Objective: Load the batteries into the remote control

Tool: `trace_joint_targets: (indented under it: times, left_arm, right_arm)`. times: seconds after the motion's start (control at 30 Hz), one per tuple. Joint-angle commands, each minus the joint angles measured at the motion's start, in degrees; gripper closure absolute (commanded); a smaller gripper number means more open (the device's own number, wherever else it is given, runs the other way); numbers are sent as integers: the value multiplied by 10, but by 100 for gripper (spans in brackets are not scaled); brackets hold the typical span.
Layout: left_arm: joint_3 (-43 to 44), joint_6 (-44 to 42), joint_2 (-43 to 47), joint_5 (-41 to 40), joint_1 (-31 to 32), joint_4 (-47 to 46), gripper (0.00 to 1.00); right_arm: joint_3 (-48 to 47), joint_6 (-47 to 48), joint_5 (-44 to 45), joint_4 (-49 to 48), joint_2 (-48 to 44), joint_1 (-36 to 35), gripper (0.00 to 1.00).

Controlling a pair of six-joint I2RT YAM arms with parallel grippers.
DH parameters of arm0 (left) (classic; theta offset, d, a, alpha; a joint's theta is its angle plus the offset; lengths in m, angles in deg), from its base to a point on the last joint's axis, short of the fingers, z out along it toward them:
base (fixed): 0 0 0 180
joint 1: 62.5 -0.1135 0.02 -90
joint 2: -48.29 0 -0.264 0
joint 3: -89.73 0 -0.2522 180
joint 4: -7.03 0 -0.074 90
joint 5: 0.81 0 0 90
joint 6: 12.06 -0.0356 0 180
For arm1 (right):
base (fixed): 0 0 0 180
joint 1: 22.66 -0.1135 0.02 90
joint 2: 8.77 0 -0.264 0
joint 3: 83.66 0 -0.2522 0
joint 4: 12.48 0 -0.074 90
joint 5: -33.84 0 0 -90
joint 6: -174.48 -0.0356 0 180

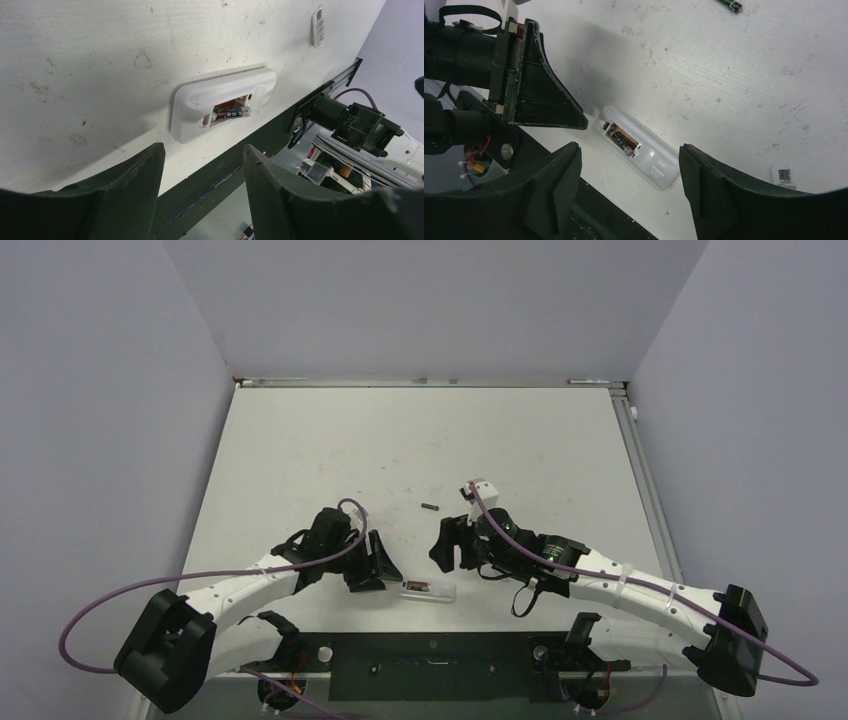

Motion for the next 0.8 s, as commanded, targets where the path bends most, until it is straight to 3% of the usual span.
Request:
trace_joint_targets:
  times: [0.0, 0.23, 0.77]
  left_arm:
    - [-4, 3, -15, -9, 12, -54, 46]
    - [-15, 6, -44, -7, 24, -84, 52]
    - [-26, 1, -74, -5, 29, -107, 60]
  right_arm:
    - [15, -55, -48, -45, -4, -1, 34]
    - [47, -100, -78, -95, 18, -8, 48]
    - [62, -160, -91, -138, 92, -27, 64]
